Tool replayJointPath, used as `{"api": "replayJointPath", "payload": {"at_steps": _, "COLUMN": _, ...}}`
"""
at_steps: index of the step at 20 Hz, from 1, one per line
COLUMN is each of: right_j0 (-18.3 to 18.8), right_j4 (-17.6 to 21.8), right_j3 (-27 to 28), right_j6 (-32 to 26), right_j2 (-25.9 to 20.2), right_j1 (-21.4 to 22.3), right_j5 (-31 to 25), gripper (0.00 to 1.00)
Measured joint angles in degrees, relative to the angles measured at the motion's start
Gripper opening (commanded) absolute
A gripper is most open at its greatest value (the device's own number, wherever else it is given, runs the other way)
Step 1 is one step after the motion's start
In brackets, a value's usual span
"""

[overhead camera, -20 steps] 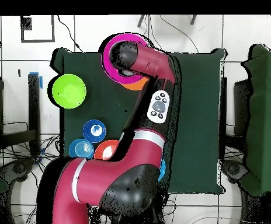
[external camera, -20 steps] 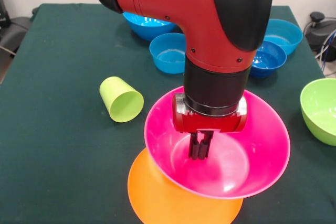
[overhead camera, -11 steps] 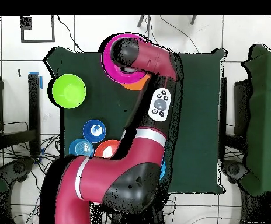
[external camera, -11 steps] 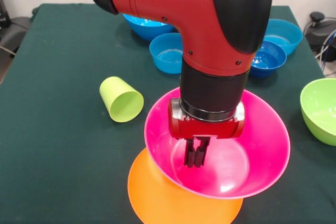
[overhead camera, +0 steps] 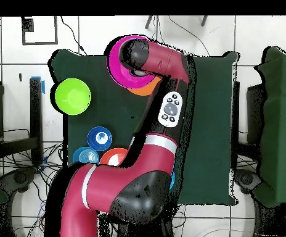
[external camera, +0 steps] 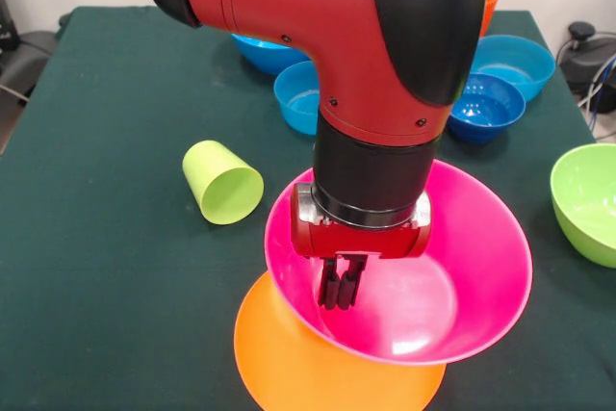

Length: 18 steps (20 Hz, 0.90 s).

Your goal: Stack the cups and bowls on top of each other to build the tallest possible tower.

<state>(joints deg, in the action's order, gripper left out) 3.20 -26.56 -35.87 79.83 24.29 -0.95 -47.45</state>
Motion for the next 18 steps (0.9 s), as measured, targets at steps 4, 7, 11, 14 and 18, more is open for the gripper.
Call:
{"api": "replayJointPath", "payload": {"at_steps": 4, "right_j0": 0.0, "right_j4": 0.1, "right_j3": 0.6, "right_j6": 0.0, "right_j2": 0.3, "right_j1": 0.0, "right_j5": -0.3, "gripper": 0.0}}
{"api": "replayJointPath", "payload": {"at_steps": 7, "right_j0": 0.0, "right_j4": 0.1, "right_j3": 0.9, "right_j6": 0.0, "right_j2": 0.3, "right_j1": 0.0, "right_j5": -0.3, "gripper": 0.0}}
{"api": "replayJointPath", "payload": {"at_steps": 11, "right_j0": 0.0, "right_j4": 0.1, "right_j3": 1.0, "right_j6": 0.0, "right_j2": 0.3, "right_j1": 0.0, "right_j5": -0.3, "gripper": 0.0}}
{"api": "replayJointPath", "payload": {"at_steps": 14, "right_j0": 0.0, "right_j4": 0.2, "right_j3": 1.0, "right_j6": 0.0, "right_j2": 0.4, "right_j1": 0.0, "right_j5": -0.3, "gripper": 0.0}}
{"api": "replayJointPath", "payload": {"at_steps": 18, "right_j0": 0.1, "right_j4": 0.2, "right_j3": 1.3, "right_j6": 0.0, "right_j2": 0.7, "right_j1": -0.1, "right_j5": -0.3, "gripper": 0.0}}
